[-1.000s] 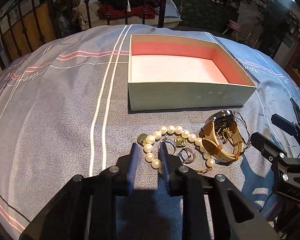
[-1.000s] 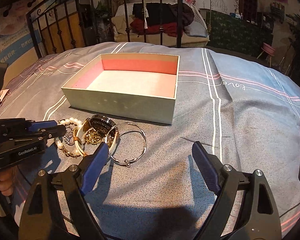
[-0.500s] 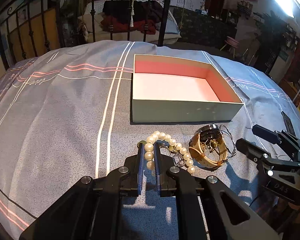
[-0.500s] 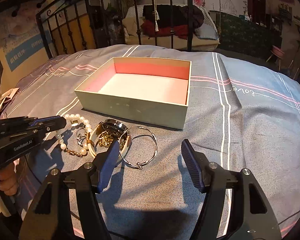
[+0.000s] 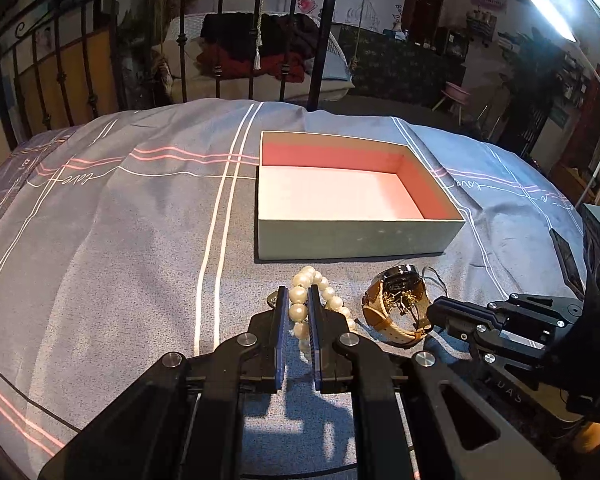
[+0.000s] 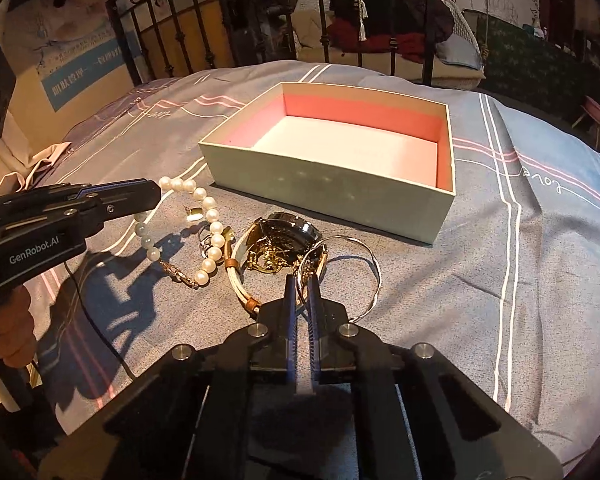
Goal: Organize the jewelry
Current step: 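Carry the pearl bracelet into the box with the left tool and release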
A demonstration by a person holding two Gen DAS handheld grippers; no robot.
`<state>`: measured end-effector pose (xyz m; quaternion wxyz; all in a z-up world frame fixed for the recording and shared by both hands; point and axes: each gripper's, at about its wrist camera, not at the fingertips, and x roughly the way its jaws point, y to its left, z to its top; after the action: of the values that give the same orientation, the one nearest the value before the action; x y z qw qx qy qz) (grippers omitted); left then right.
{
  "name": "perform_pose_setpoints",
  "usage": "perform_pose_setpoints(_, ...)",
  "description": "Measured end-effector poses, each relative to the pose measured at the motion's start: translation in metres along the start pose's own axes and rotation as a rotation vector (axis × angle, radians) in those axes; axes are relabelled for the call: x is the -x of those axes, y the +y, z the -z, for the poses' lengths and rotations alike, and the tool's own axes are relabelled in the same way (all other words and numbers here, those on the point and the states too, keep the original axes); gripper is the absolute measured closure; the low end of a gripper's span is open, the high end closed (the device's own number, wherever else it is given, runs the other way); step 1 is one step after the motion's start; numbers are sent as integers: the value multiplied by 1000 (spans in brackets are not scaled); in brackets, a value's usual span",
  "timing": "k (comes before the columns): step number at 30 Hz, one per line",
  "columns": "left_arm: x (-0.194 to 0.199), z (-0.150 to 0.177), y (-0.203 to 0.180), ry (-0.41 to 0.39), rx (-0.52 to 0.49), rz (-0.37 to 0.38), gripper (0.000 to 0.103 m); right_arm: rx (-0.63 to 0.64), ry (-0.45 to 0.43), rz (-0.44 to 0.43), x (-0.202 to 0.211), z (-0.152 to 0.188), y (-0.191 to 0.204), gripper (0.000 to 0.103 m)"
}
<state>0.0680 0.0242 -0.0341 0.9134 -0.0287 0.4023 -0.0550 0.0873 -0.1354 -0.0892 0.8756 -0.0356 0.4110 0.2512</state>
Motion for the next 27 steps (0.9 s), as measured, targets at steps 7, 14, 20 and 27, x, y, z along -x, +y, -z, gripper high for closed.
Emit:
perform_pose_setpoints(7, 9, -3, -4, -24, -17, 16, 94, -23, -42, -16, 15, 2, 0, 99)
perform_pose_setpoints(14, 19, -12, -10, -54, -39, 30, 94, -46, -102, -40, 31, -2, -3, 99)
perform_pose_setpoints(20, 22, -21, -12, -66, -41, 42, 94, -45, -121, -45, 37, -6, -4, 99)
perform_pose_setpoints(27, 27, -34, -20, -84, -66, 57, 94, -53, -148, -52, 46, -16, -9, 99)
